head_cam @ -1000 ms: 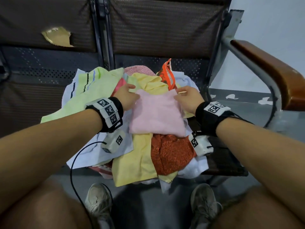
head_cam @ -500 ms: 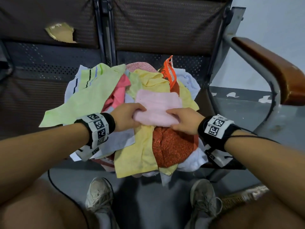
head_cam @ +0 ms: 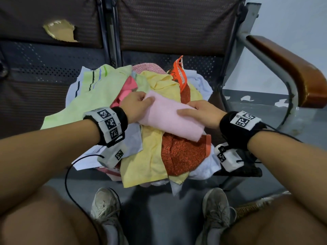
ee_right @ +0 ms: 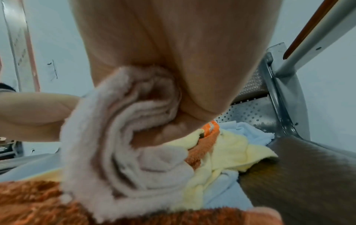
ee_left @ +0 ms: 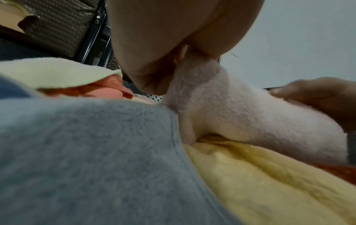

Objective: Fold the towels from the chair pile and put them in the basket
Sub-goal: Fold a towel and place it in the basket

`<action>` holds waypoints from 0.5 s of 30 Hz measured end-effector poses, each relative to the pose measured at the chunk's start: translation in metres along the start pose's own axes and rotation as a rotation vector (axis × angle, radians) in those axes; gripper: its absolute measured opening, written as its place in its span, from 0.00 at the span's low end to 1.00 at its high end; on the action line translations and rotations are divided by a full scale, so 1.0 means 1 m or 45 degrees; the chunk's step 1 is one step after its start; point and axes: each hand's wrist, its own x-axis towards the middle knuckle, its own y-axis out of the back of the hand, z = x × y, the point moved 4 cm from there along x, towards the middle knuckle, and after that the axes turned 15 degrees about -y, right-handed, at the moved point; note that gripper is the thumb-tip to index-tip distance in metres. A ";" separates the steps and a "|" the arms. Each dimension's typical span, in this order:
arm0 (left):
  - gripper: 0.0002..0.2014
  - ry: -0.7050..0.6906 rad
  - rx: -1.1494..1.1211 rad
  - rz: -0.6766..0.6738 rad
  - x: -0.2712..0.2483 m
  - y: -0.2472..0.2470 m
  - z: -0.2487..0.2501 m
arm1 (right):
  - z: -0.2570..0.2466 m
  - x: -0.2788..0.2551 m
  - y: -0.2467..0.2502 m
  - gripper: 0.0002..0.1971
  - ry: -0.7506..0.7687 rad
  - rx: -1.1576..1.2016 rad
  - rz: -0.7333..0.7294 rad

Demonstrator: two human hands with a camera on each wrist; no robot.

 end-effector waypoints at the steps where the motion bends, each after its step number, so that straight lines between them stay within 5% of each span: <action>1: 0.23 0.010 0.093 0.020 0.003 -0.001 0.000 | 0.002 0.004 -0.003 0.18 -0.030 -0.060 -0.009; 5: 0.21 0.121 0.359 0.000 0.010 -0.002 -0.005 | 0.012 0.017 -0.010 0.16 -0.128 -0.170 0.041; 9: 0.41 0.376 0.515 -0.170 0.004 -0.005 -0.023 | 0.014 0.025 -0.011 0.17 -0.219 -0.225 0.041; 15: 0.34 0.655 -0.046 -0.268 -0.001 -0.016 -0.030 | 0.018 0.027 -0.013 0.19 -0.259 -0.276 0.034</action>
